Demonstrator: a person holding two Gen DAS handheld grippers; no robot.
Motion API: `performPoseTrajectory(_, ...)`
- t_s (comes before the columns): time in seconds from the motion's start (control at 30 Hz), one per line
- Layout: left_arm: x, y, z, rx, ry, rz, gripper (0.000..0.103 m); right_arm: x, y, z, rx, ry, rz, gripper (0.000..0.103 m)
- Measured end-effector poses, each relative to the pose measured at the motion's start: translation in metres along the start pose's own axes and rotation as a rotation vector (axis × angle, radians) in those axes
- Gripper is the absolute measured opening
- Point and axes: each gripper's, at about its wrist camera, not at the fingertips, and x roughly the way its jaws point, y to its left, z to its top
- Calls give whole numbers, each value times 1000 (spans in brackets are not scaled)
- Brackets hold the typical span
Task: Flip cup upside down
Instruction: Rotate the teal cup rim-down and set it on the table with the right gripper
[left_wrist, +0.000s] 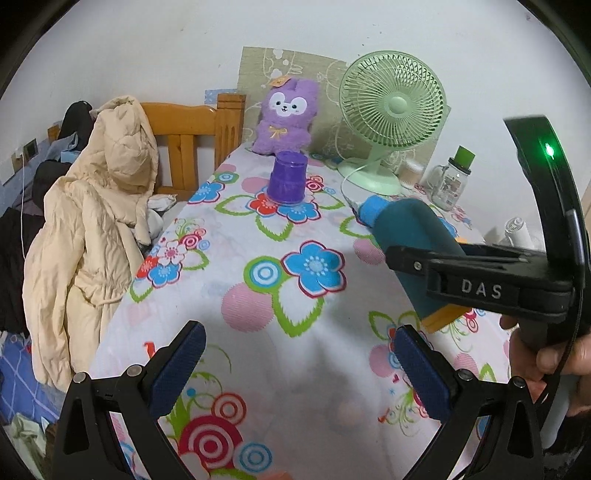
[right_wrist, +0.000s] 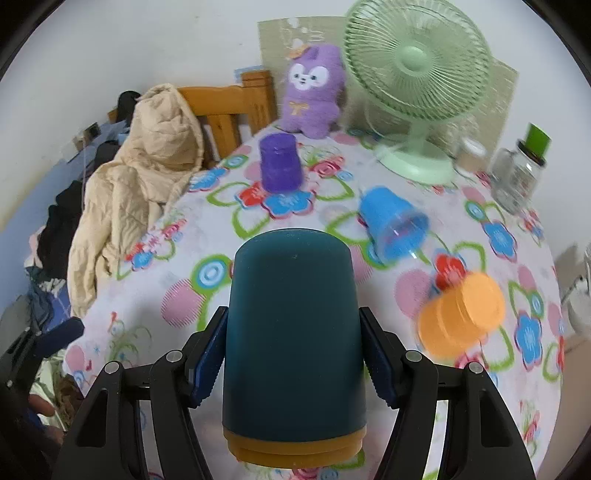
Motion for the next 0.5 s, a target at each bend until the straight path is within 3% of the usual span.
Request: performPoseTrajectory(0.5,-5,-12,-26,9,39,-6,103,0,-31,-64,154,56,-58,70)
